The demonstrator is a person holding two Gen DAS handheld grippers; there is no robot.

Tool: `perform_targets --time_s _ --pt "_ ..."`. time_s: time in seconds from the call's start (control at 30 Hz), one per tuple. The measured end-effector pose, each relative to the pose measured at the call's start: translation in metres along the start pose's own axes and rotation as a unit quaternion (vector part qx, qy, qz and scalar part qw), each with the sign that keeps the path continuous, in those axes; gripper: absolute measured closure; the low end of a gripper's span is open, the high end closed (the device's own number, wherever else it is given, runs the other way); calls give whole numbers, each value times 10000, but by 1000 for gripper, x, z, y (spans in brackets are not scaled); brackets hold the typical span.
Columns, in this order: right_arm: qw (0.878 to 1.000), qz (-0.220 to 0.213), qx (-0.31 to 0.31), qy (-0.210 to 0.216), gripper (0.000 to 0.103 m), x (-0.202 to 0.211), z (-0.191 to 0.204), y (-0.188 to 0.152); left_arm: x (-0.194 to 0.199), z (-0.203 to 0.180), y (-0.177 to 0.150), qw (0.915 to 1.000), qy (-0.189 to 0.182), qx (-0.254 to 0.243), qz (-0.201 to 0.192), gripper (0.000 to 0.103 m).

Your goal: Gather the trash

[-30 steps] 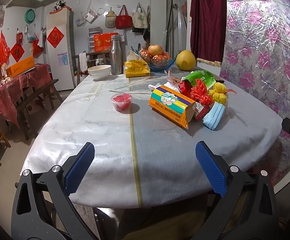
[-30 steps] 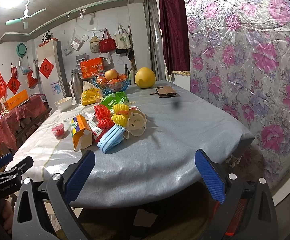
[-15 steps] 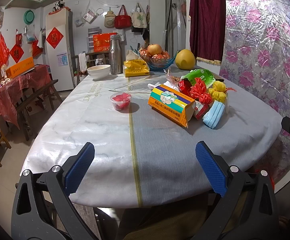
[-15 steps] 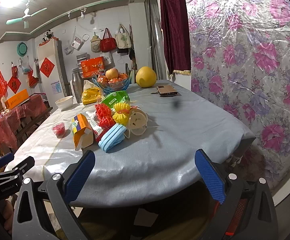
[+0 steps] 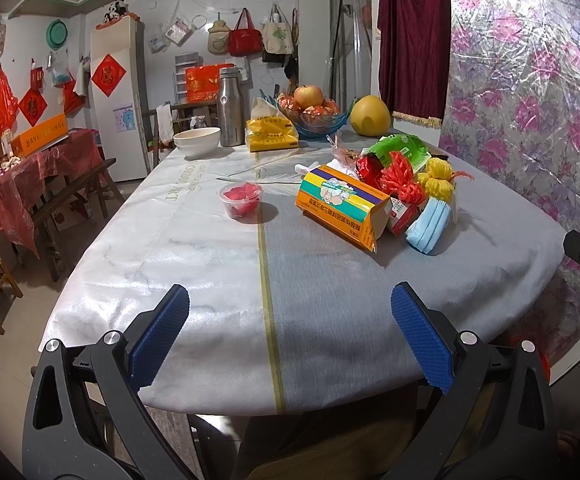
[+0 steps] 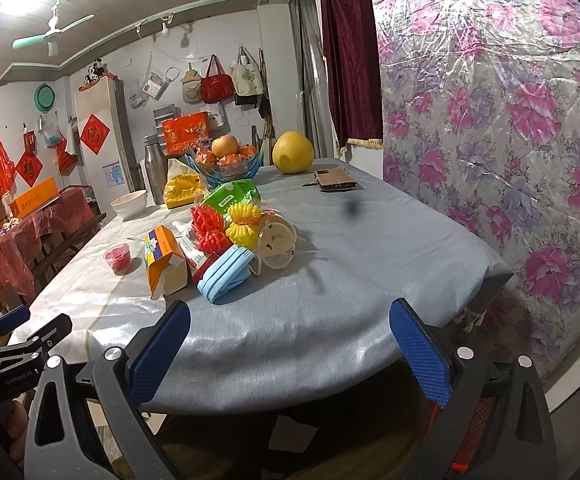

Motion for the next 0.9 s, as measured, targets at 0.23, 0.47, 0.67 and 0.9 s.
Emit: perform_targets --time_s 0.23,0.47,0.67,0.9 --pt "10000 15 5 0 5 -1 1 -1 -2 2 -1 10000 23 -6 12 6" --pt "9998 162 -55 57 5 -12 1 -10 -16 11 -7 9999 105 -28 87 6" --pt "9992 390 27 51 5 -39 -2 -17 -39 14 -8 9993 160 -125 326 6" --pt "9965 694 331 319 5 -93 5 -13 -70 -1 4 9981 29 -279 543 6"
Point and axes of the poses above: each gripper's, at about its wrist camera, not at the fingertips, and x roughly against the way its jaws point, z to its left, y to its top, the point moved 4 cm from there along -x, roughly the way its jaws point, and after that the axes turned 14 degrees about x, right-handed, at the moved point
